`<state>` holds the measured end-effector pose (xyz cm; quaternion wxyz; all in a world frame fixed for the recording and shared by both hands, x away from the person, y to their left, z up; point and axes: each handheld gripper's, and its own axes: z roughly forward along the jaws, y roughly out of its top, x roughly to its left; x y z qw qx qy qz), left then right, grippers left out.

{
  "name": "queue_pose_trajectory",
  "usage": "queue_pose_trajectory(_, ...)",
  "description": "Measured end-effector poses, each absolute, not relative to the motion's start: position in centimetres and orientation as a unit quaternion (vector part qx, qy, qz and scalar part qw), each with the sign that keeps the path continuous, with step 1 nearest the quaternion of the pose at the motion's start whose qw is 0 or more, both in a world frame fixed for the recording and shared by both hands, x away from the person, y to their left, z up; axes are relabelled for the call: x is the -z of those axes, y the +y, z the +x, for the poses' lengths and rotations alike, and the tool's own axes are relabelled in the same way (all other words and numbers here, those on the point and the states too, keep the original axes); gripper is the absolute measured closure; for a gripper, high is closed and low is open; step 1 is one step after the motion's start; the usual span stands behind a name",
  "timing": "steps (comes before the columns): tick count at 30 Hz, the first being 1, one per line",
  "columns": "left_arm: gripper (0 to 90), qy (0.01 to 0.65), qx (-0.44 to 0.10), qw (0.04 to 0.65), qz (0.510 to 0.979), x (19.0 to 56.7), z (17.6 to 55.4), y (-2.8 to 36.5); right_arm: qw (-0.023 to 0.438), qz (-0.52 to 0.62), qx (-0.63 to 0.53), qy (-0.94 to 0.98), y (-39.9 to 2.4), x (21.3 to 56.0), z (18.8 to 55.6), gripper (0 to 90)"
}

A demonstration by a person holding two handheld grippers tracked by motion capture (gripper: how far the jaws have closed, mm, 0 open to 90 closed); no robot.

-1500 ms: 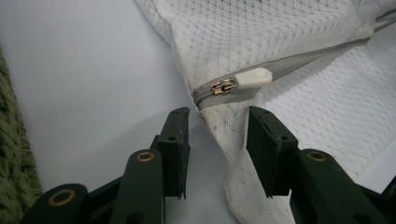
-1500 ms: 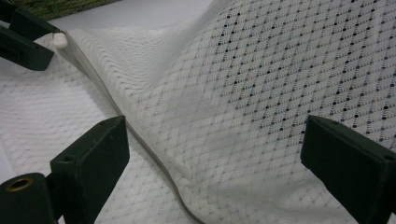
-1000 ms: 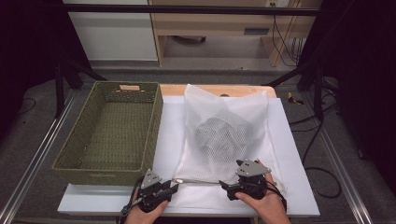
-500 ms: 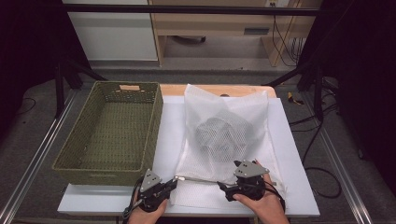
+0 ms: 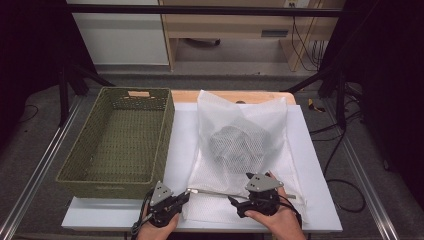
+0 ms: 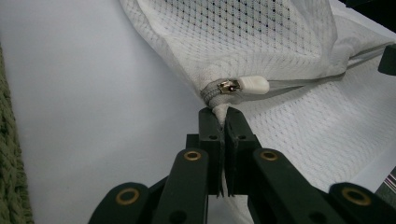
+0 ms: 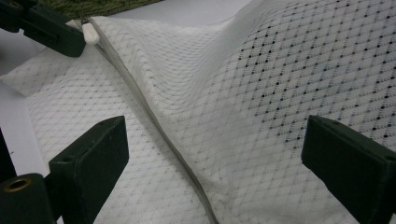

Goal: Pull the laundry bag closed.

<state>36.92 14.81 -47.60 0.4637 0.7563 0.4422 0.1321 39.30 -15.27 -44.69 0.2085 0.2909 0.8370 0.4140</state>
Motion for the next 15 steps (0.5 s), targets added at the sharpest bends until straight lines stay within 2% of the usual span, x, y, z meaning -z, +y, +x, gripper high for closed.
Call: queue_pose_trajectory(15, 87.3, 0.437, -0.141, 0.458, 0.761, 47.4, 36.8, 14.6, 0.201, 0.255, -0.386, 0.864, -11.1, 44.2, 39.5, 7.7)
